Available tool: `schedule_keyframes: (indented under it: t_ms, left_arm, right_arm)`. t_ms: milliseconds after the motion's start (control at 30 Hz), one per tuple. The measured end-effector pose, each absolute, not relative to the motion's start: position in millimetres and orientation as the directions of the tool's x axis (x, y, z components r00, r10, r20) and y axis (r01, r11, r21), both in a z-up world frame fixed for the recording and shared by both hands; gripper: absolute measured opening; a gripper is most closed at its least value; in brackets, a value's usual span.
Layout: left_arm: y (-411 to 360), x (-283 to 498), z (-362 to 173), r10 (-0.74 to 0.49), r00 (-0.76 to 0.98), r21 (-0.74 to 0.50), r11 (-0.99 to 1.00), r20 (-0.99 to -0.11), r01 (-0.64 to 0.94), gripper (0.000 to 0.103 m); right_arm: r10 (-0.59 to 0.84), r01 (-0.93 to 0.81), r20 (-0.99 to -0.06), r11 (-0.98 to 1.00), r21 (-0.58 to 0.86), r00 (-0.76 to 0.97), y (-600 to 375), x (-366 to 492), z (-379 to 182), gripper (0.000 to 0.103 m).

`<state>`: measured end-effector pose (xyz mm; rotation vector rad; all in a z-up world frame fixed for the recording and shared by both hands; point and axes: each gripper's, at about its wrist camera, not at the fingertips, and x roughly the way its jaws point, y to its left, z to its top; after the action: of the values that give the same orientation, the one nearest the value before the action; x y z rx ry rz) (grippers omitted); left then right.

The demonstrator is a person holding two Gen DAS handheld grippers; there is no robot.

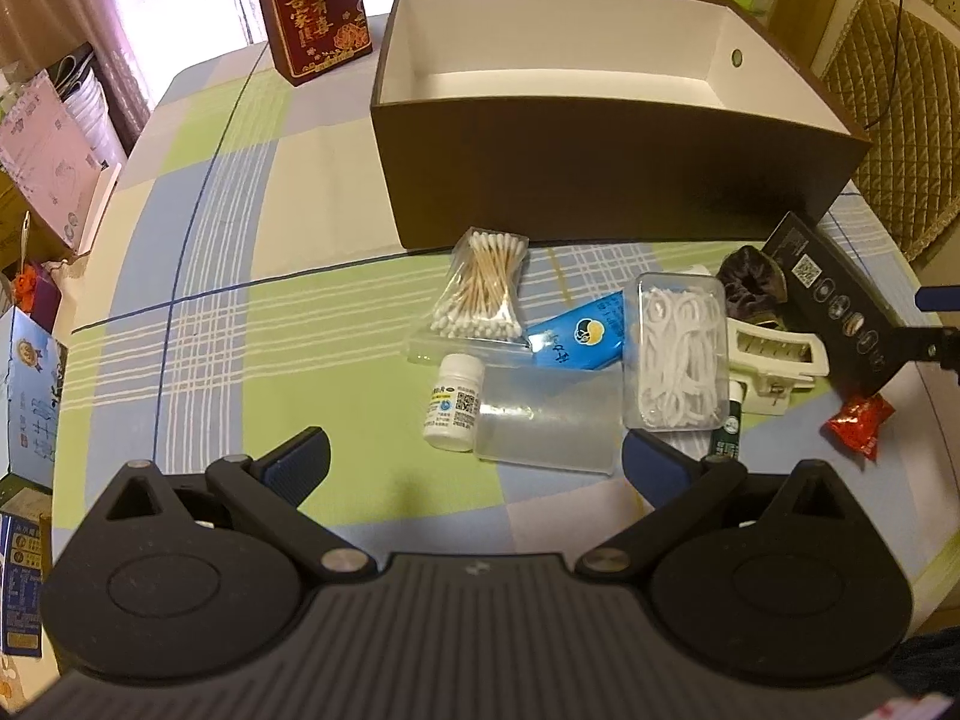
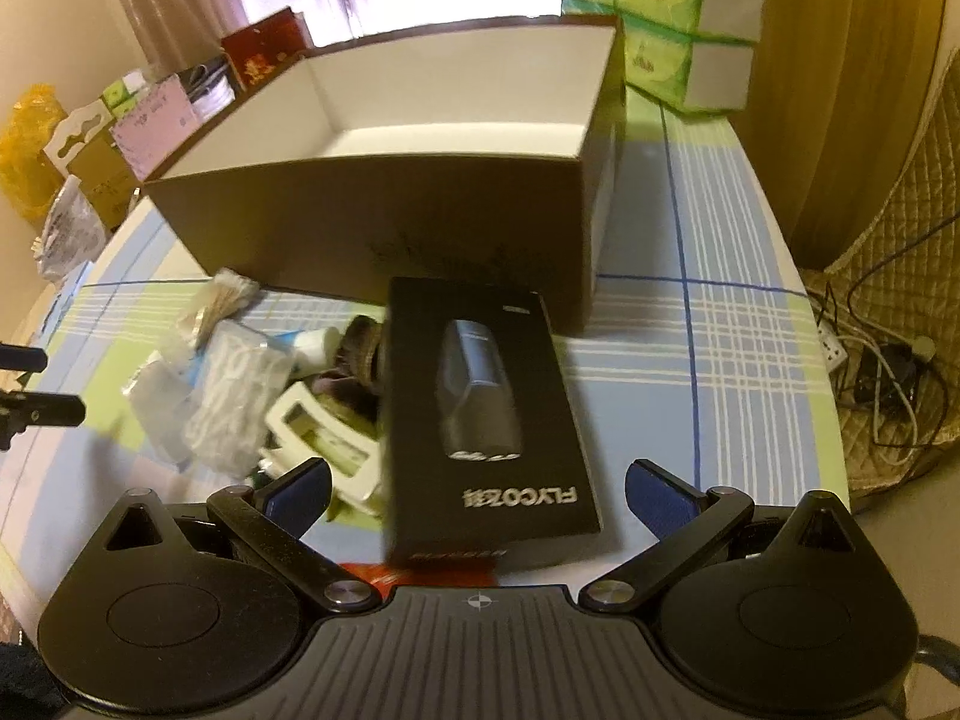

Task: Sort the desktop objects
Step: 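Lift the black box with the right gripper while the left gripper grasps the clear cup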

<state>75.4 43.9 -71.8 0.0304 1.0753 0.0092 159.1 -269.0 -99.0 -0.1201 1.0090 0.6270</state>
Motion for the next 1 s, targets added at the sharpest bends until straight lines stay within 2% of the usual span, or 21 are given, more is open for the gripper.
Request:
schedule_keyframes:
  t_ms: [333, 367, 400, 433, 633, 800, 1000]
  left_arm:
    - [55.0, 87.1, -97.7, 0.017, 0.45, 0.031, 0.999, -0.893, 0.024, 0.099]
    - [56.6, 88.6, -99.6, 0.019, 0.449, 0.034, 0.999, -0.893, 0.024, 0.099]
    - [58.2, 90.2, -101.5, 0.021, 0.447, 0.036, 0.999, -0.894, 0.025, 0.097]
    - [59.5, 91.7, -103.3, 0.019, 0.444, 0.034, 0.999, -0.896, 0.025, 0.095]
    - [56.7, 94.0, -105.2, -0.042, 0.445, -0.012, 0.997, -0.895, 0.07, 0.087]
    - [39.8, 93.8, -107.2, -0.122, 0.457, -0.051, 0.985, -0.881, 0.165, 0.086]
    - [28.8, 103.4, -116.0, -0.136, 0.456, -0.041, 0.976, -0.88, 0.212, 0.084]
  right_arm:
    - [0.461, -0.547, -0.815, 0.807, 0.222, 0.35, -260.4, 182.6, -115.6, 0.101]
    - [0.465, -0.552, -0.813, 0.804, 0.222, 0.35, -259.2, 183.9, -116.3, 0.097]
    - [0.467, -0.56, -0.81, 0.8, 0.216, 0.354, -257.7, 184.9, -116.5, 0.083]
    - [0.472, -0.57, -0.812, 0.792, 0.22, 0.343, -256.0, 186.7, -117.4, 0.081]
    - [0.451, -0.576, -0.82, 0.795, 0.19, 0.353, -253.3, 184.9, -117.2, 0.079]
    - [0.415, -0.535, -0.836, 0.825, 0.18, 0.359, -263.0, 179.9, -113.9, 0.079]
    - [0.376, -0.496, -0.848, 0.854, 0.16, 0.373, -281.6, 169.9, -108.2, 0.08]
